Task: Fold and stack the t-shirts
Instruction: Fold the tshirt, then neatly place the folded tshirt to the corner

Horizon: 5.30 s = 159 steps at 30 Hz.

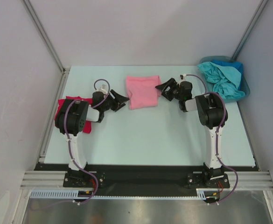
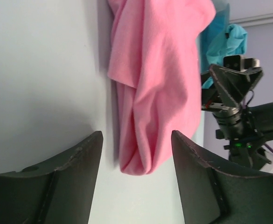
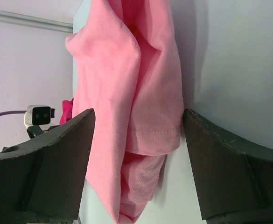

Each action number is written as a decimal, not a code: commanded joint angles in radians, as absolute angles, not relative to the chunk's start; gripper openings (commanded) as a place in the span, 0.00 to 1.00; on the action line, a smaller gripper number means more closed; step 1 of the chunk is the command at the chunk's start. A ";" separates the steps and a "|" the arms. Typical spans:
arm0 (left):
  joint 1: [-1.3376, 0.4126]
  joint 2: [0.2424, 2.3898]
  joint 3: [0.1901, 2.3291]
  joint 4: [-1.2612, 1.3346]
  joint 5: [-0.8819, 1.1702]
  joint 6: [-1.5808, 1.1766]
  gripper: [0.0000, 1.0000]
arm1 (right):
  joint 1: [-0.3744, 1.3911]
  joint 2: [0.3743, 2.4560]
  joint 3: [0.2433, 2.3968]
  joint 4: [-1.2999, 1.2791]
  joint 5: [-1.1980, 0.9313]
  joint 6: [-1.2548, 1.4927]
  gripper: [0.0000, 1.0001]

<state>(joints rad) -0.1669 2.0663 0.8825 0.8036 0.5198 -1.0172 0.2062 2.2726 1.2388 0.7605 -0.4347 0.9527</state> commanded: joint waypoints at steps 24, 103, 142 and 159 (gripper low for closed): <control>-0.147 2.102 1.052 0.667 0.549 -0.971 0.67 | 0.206 2.301 1.216 0.706 -0.442 0.950 0.77; -0.155 1.615 1.430 -0.308 0.224 -0.460 0.00 | 0.553 1.940 1.365 0.509 -0.399 0.956 0.00; 0.199 1.523 1.516 -0.779 -0.459 -0.426 0.00 | 0.865 2.281 1.693 0.575 -0.390 1.020 0.00; 0.333 1.532 1.259 -0.721 -0.529 -0.468 0.31 | 0.965 2.407 1.674 0.610 -0.413 1.051 0.12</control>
<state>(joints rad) 0.2623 1.5269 1.2533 -0.8639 -0.3679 -0.4587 0.9718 2.4214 1.7088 0.5842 -0.3504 1.0546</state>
